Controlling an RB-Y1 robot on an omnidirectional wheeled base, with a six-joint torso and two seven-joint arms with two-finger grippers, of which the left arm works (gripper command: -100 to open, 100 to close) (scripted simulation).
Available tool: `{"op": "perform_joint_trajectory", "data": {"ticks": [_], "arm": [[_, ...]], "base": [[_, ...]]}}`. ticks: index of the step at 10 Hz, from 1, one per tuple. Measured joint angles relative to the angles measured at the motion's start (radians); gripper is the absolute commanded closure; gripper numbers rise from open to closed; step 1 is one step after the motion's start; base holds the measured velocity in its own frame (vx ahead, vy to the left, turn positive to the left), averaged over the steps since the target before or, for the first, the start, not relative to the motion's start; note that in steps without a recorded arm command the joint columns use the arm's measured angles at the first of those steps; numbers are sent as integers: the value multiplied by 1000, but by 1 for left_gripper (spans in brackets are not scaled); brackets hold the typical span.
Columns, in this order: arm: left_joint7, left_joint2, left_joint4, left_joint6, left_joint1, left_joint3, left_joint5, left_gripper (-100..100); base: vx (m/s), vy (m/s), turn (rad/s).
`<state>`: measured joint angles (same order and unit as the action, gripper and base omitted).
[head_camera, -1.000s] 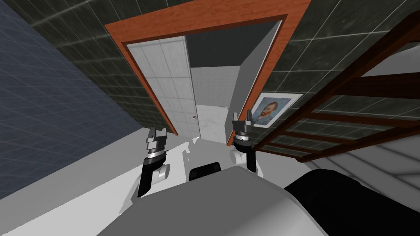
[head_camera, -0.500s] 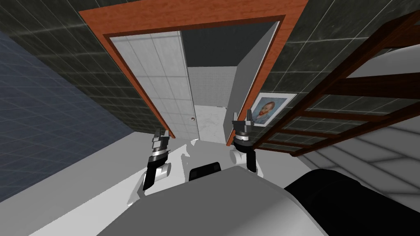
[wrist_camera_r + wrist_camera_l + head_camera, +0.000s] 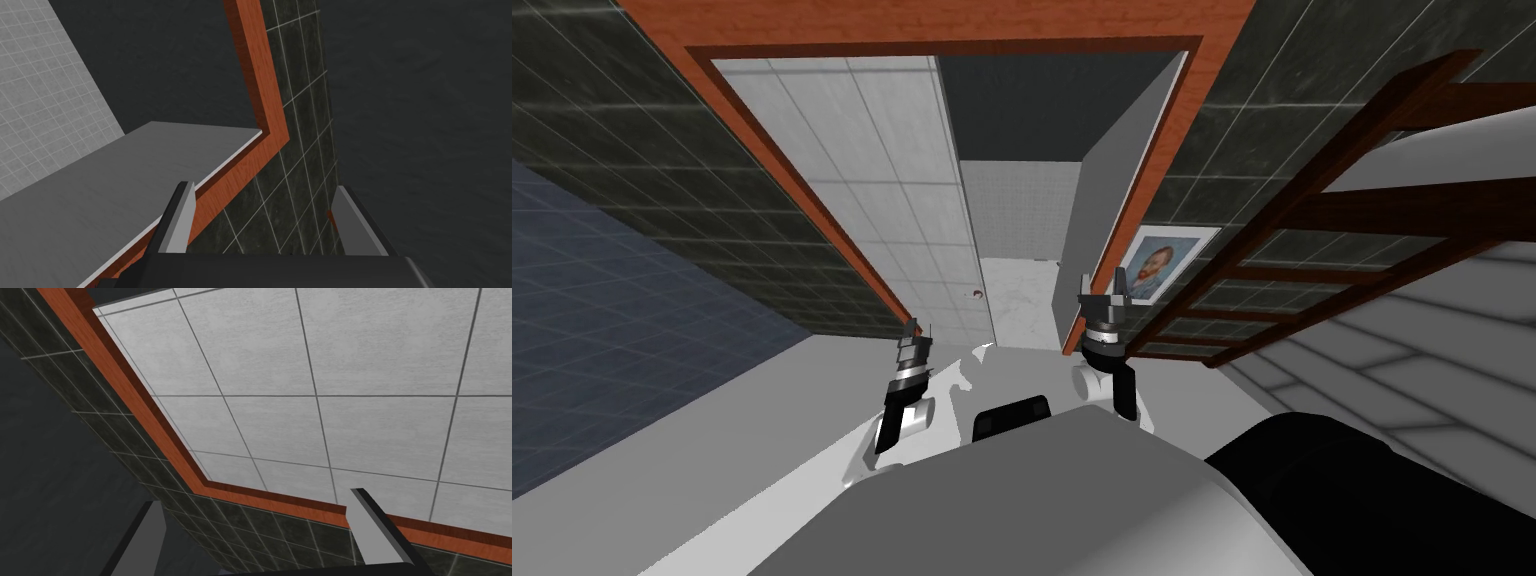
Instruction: Push the door open
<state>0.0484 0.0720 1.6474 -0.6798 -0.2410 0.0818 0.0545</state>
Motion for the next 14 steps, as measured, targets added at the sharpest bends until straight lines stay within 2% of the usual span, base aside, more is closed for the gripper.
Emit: {"op": "perform_joint_trajectory", "data": {"ticks": [3,5,10,12,14], "arm": [[0,6,-74,-3,29,10,-5,-100],[-6,0,-119,-12,43,11,-3,-100],[-16,-3,-299,-30,116,28,-10,-100],[-19,-8,-333,-26,121,29,-10,-100],[-21,-9,-387,-33,142,35,-13,-100]], "base": [[54,56,-99],[46,66,-111],[77,87,-149],[37,56,-78],[37,59,-99]]}}
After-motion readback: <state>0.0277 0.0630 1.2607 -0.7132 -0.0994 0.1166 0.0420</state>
